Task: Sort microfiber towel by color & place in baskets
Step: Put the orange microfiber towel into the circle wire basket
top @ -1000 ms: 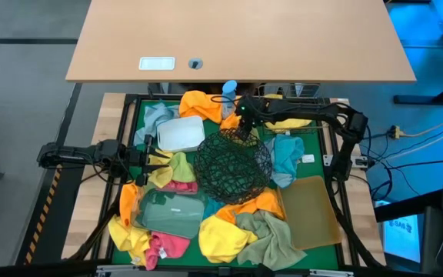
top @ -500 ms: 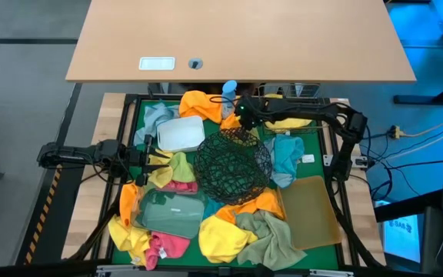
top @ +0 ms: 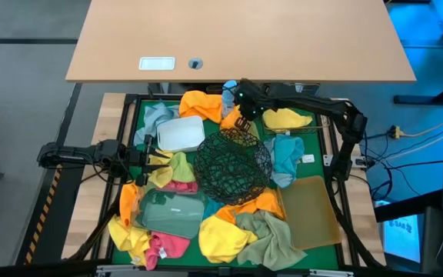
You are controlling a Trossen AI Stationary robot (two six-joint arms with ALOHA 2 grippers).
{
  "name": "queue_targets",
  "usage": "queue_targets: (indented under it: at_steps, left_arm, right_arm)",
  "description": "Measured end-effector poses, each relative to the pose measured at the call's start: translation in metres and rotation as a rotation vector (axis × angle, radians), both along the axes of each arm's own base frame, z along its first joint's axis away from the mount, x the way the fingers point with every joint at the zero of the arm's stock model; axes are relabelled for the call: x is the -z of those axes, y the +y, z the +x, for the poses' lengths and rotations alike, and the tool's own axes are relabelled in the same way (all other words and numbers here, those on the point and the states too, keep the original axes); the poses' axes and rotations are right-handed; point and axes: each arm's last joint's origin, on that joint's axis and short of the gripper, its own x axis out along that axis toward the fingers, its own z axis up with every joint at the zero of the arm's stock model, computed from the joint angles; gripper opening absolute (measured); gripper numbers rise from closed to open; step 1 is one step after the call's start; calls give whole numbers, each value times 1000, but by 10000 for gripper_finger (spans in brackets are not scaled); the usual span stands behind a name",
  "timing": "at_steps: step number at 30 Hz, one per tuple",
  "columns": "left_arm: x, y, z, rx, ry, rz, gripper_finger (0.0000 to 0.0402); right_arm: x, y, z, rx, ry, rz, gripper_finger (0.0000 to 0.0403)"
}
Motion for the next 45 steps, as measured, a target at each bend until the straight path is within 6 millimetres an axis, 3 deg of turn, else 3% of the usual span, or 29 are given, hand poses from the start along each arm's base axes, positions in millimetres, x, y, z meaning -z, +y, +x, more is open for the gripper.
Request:
queue_targets:
  at_steps: [4, 10, 19, 22, 28, 34, 45]
  left_arm:
    - [0, 0, 0, 0, 0, 0, 121]
    - [0, 0, 0, 0, -1, 0, 121]
    - [0, 0, 0, 0, 0, 0, 121]
    - [0, 0, 0, 0, -1, 1, 121]
    - [0, 0, 0, 0, -1, 2, 121]
    - [0, 0, 0, 0, -1, 2, 121]
    - [0, 0, 0, 0, -1, 2, 121]
  right_arm:
    - [-31, 1, -2, 0, -12, -5, 8]
    - [-85, 19, -7, -46, -62, -9, 6]
    - [-167, 78, -20, -191, -255, -64, 5]
    - [-182, 102, -25, -247, -340, -67, 6]
    - [-191, 144, -34, -382, -385, -4, 3]
    - [-185, 178, -32, -486, -342, 19, 11]
    - [-137, 212, 0, -532, -77, -30, 14]
